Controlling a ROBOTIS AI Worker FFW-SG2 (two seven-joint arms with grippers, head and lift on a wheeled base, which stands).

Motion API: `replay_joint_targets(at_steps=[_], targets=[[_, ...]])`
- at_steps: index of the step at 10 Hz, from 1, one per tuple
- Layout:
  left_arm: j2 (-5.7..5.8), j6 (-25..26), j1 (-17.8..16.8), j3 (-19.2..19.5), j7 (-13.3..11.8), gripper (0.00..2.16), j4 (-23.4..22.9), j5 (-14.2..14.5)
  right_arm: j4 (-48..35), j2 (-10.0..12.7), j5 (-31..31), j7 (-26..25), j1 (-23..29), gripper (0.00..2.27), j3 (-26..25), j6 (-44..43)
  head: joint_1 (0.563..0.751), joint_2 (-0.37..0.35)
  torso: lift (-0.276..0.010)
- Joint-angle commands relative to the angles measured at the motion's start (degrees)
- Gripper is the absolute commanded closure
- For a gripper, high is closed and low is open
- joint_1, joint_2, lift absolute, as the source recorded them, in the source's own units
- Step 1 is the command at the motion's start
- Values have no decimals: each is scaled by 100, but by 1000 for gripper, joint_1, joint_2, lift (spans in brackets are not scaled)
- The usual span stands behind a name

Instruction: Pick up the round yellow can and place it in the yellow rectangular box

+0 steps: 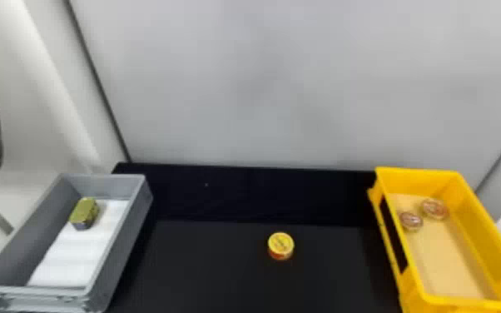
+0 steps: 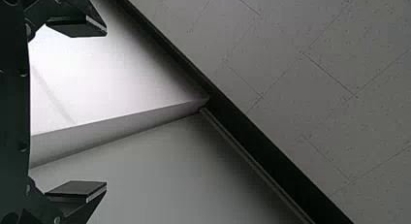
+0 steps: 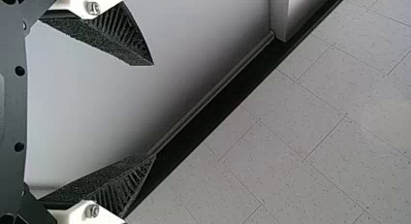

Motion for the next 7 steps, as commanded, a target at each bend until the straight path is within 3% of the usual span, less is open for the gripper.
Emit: replay_joint_targets(at_steps=[1, 5, 7], targets=[[6, 15, -14, -17, 1, 154, 0, 0, -1, 0, -7, -1, 34, 116, -21, 0, 663, 54, -10], [15, 33, -23, -26, -8, 154, 0, 9, -10, 9, -15, -1, 34, 116, -21, 53, 663, 54, -10], [15, 41, -23, -35, -8, 154, 0, 9, -54, 44, -807, -141, 69, 116, -135, 634, 663, 54, -10]])
